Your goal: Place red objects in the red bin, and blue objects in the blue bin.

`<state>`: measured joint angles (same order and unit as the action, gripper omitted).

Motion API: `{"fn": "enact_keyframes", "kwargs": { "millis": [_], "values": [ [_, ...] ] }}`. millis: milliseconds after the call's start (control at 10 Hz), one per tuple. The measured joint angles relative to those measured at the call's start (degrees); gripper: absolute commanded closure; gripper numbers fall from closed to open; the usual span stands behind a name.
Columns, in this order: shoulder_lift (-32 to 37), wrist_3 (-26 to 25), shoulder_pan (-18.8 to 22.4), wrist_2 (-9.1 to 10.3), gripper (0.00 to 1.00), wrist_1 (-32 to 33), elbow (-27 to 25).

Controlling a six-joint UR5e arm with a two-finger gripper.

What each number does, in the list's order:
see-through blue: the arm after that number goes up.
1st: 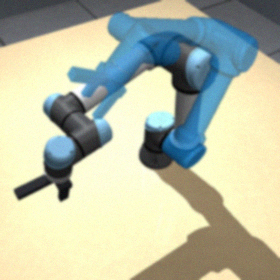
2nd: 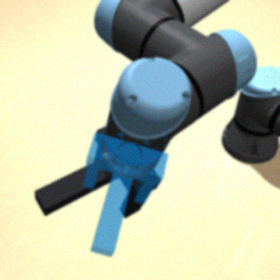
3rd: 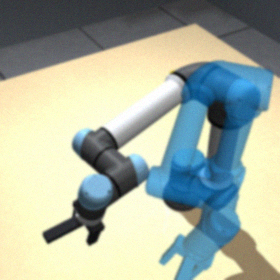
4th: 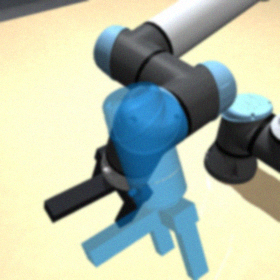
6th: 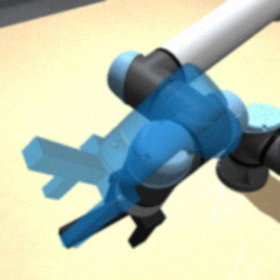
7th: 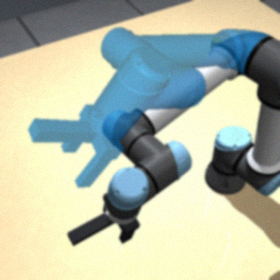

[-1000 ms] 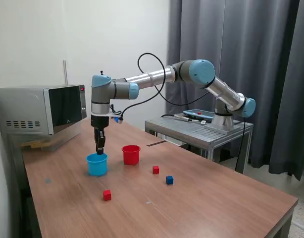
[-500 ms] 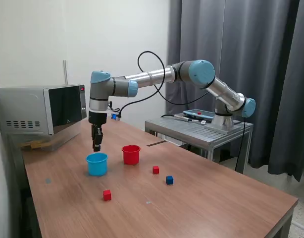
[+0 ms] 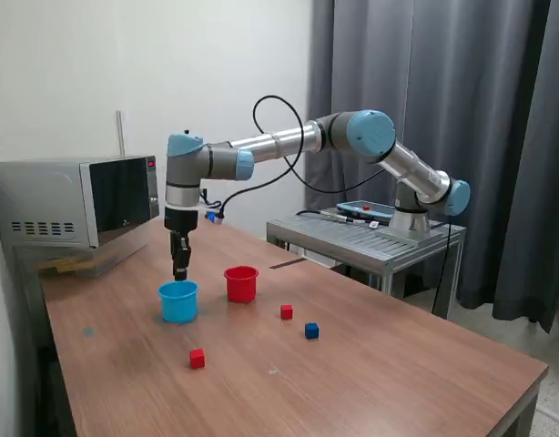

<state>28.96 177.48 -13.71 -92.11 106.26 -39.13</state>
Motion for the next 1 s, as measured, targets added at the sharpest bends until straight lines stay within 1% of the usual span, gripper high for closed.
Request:
{"fn": "enact_keyframes", "kwargs": {
  "millis": [300, 400, 1000],
  "values": [
    [0.00, -0.17, 0.00, 0.19, 1.00, -0.08, -0.29],
    [-0.01, -0.17, 0.00, 0.23, 0.00, -0.08, -0.30],
    [0.01, -0.20, 0.03, 0.33, 0.00, -0.05, -0.08]
  ]
}}
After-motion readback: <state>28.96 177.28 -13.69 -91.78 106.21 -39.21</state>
